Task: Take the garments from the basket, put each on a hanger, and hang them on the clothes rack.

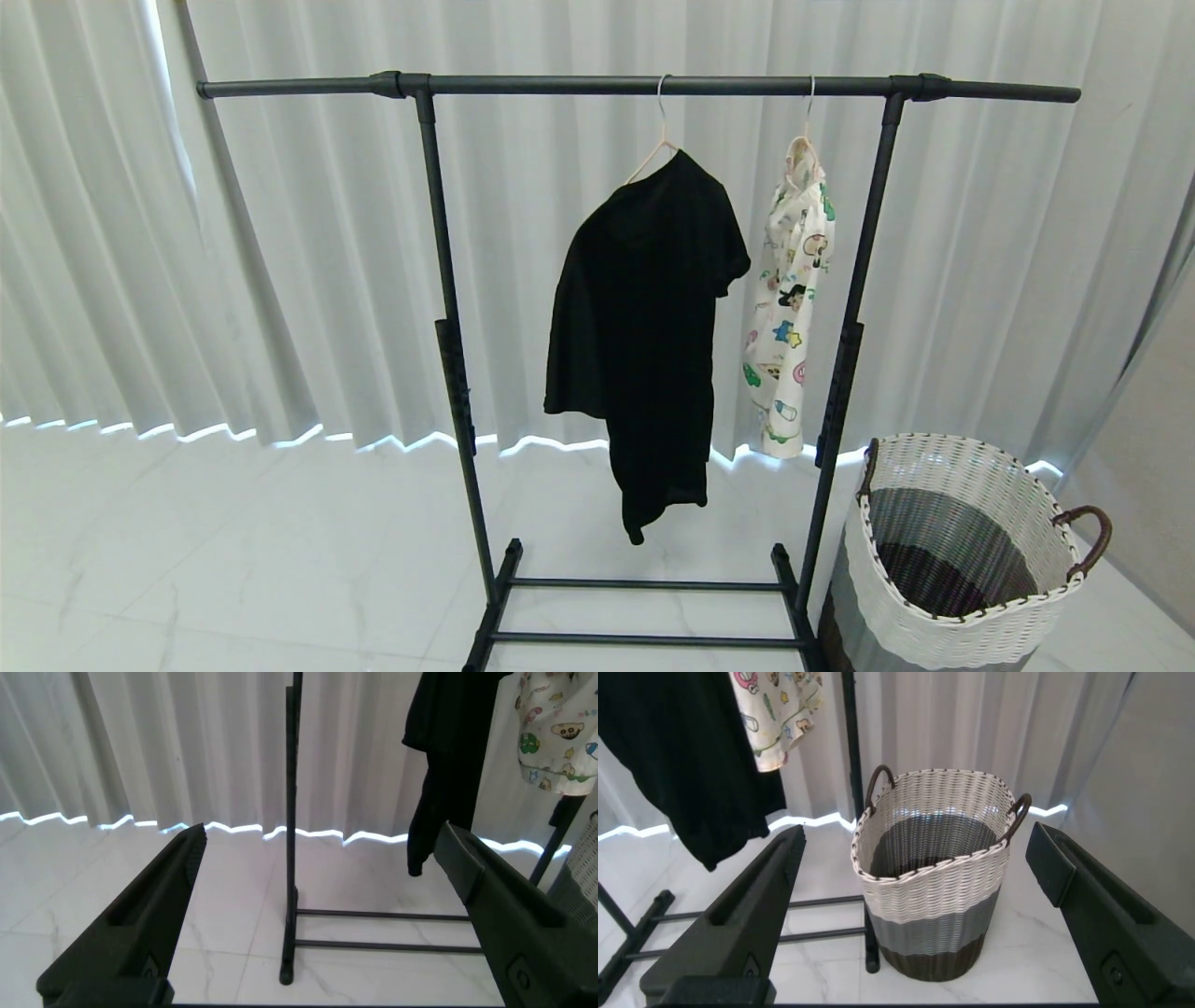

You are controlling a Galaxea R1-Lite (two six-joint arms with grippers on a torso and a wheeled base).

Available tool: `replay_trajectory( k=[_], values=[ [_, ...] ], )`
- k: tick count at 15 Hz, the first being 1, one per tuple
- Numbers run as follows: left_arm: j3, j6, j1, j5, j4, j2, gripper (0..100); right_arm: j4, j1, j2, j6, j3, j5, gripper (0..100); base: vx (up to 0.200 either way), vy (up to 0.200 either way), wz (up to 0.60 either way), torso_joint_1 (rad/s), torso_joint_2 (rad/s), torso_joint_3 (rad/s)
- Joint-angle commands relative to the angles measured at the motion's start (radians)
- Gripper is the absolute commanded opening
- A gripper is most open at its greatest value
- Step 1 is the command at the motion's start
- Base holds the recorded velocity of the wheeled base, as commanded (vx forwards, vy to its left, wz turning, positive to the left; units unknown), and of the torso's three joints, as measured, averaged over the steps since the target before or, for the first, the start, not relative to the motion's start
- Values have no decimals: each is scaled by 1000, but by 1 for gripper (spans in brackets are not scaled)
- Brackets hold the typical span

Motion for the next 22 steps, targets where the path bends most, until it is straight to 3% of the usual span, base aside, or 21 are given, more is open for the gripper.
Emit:
replay_trajectory(
  k=[1, 22],
  values=[
    [0, 0, -1, 0, 0, 0, 100, 0, 0, 0, 0, 0, 0, 100, 0, 0, 0, 0, 0, 0],
    [0, 0, -1, 0, 0, 0, 100, 0, 0, 0, 0, 0, 0, 100, 0, 0, 0, 0, 0, 0]
  ],
)
